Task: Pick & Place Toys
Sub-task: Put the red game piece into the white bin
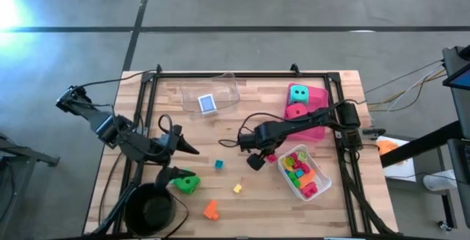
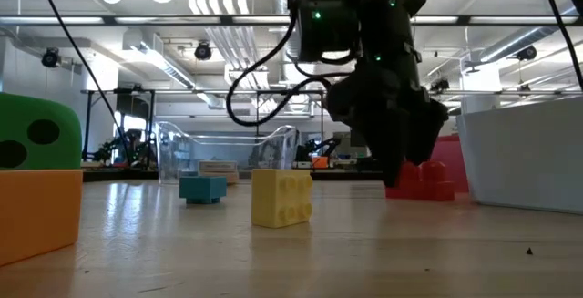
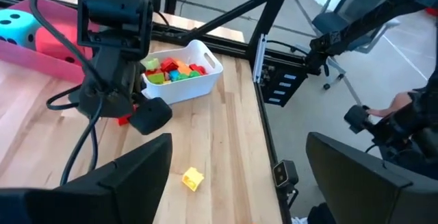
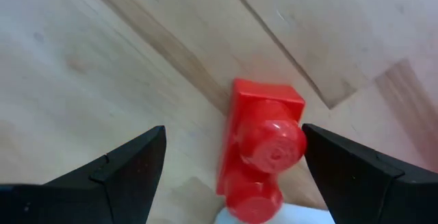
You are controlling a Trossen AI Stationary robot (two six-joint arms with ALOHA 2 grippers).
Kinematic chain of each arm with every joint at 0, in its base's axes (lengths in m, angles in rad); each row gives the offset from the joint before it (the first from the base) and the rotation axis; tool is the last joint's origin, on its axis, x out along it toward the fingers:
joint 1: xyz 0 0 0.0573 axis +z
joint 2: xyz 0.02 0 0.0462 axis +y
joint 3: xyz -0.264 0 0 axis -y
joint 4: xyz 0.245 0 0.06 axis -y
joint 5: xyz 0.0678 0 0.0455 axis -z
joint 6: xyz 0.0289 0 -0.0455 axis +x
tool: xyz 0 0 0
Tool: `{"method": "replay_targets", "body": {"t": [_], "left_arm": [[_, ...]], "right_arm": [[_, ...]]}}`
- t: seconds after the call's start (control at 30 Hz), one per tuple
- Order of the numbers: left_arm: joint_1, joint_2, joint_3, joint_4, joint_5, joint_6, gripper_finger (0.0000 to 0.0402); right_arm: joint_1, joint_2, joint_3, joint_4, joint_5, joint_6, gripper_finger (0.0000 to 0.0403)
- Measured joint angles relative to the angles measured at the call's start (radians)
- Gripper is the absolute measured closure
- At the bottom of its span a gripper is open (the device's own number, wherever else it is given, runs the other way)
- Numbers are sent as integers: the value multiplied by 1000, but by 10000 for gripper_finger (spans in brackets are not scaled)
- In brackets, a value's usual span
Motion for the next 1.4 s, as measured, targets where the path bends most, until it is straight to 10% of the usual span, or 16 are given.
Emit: {"method": "replay_targets", "body": {"t": [0.37, 0.83, 1.4], "left_arm": [[0, 0, 0, 1, -1, -8, 59], [1, 0, 0, -19, -68, -75, 59], [34, 0, 0, -172, -95, -215, 59]], "right_arm": [[0, -5, -88, 71, -34, 10, 77], [1, -6, -88, 74, -3, 12, 275], [17, -152, -91, 72, 26, -3, 275]]}}
